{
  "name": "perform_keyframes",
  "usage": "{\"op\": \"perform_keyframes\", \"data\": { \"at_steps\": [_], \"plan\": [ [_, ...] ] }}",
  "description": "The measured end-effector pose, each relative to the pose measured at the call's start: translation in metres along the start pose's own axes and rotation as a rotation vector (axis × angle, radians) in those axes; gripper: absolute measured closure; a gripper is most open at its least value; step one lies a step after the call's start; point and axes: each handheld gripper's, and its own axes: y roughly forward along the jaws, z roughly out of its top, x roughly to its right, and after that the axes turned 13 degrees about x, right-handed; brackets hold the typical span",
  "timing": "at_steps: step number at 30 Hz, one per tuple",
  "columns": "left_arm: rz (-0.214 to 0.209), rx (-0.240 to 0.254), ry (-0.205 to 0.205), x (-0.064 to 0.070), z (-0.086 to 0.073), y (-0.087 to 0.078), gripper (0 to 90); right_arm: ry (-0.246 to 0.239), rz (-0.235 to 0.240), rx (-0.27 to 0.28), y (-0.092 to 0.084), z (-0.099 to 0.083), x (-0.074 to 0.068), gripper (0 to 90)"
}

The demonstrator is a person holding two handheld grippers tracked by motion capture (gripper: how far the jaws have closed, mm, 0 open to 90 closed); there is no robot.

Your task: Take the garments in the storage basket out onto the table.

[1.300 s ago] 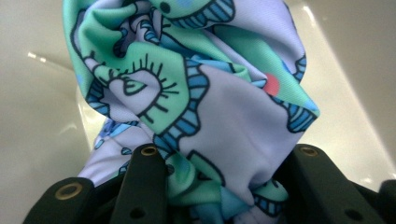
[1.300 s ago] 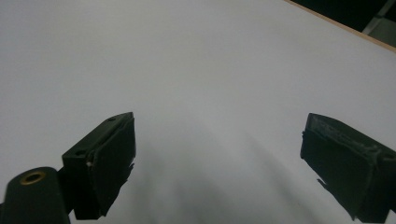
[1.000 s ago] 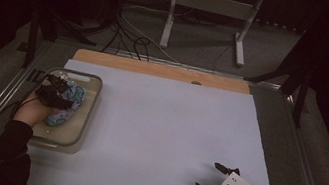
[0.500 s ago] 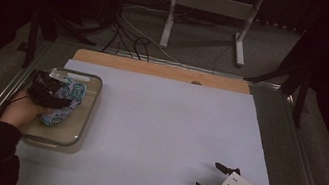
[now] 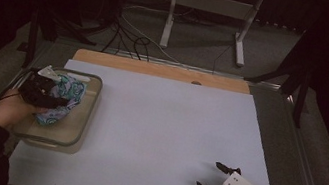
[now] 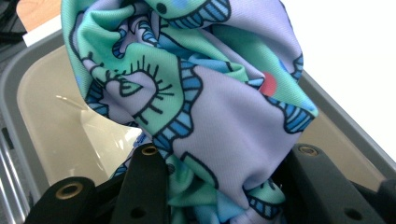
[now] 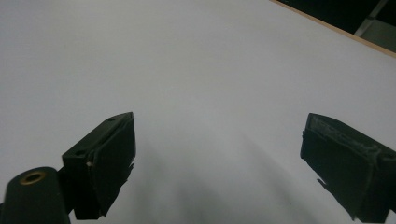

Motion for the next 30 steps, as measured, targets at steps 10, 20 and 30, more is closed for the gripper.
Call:
{"op": "perform_keyframes", "data": {
  "at_steps": [10, 20, 30],
  "plan": [
    [-0.032, 0.033, 0.024, 0.003, 0.009, -0.019, 65.2, -0.003, -0.004, 0.006, 0.0, 0.0, 0.0, 10.5],
    [-0.07, 0.057, 0.064, 0.008, 0.02, -0.036, 65.2, -0.01, -0.01, 0.009, -0.001, 0.001, 0.0, 10.5],
    [-0.097, 0.087, 0.081, 0.013, 0.035, -0.046, 65.2, -0.006, -0.011, 0.008, -0.001, 0.001, 0.001, 10.5]
  ]
}}
